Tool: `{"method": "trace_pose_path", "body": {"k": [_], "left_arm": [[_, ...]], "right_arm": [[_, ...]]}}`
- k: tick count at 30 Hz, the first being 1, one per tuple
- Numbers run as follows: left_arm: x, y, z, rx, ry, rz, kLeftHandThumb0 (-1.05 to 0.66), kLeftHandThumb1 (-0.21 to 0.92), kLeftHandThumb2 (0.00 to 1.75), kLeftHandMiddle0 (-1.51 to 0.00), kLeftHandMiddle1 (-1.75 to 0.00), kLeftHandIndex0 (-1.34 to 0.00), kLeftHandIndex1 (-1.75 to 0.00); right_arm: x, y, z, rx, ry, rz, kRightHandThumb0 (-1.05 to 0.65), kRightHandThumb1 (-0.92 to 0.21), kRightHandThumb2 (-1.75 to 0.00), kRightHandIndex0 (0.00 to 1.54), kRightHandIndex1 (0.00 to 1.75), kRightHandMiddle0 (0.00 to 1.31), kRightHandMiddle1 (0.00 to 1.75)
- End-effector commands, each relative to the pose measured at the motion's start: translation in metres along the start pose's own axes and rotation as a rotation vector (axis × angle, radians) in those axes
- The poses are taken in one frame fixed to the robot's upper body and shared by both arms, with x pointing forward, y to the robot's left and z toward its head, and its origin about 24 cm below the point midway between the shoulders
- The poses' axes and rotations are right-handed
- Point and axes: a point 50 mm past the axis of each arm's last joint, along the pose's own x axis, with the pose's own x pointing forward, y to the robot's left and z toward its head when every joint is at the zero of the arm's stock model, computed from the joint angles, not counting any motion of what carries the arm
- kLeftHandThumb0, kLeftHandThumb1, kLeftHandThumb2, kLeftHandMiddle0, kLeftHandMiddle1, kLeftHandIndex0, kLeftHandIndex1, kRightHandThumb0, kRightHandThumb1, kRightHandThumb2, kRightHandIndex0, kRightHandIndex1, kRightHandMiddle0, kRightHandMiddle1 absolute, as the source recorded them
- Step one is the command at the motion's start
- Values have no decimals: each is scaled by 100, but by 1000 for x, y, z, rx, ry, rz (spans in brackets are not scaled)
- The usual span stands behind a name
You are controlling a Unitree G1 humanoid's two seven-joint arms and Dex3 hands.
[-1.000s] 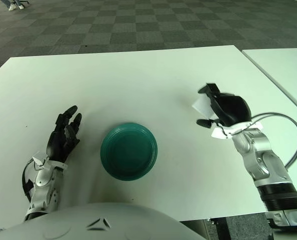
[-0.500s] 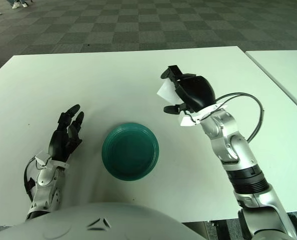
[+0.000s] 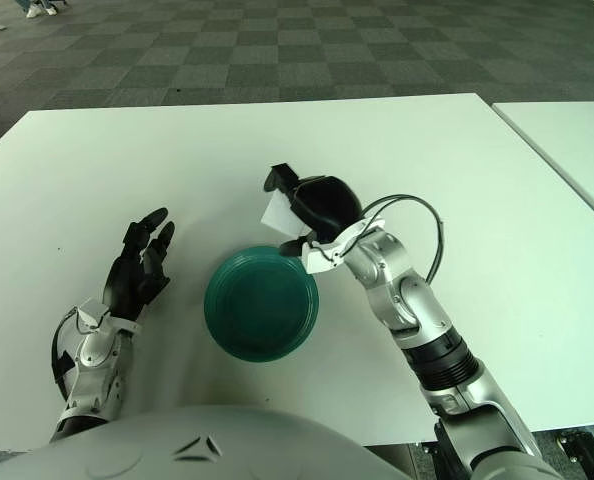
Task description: Put the charger into the plate.
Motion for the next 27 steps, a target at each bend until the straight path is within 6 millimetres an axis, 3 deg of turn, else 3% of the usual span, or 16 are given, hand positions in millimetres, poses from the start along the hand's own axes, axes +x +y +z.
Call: {"method": "trace_pose_path", "body": {"k": [1, 5, 12, 27], "left_arm": [[-15, -9, -25, -36, 147, 7, -87, 92, 88, -25, 0, 0, -76], [-13, -16, -24, -37, 144, 8, -85, 92, 88, -24, 0, 0, -75], [-12, -23, -22, -43, 143, 23, -82, 92, 87, -24, 0, 0, -74], [-12, -30, -22, -53, 145, 44, -82, 92, 87, -25, -1, 0, -79]], "right_arm": [[2, -4, 3, -31, -33, 8, -42, -54, -103, 96, 175, 44, 175], [7, 6, 16, 4, -72, 59, -41, -56, -101, 95, 175, 43, 175], [3, 12, 21, 32, -104, 124, -41, -56, -100, 94, 175, 42, 175], [-12, 20, 31, 71, -169, 185, -43, -48, -111, 110, 175, 48, 175]]}}
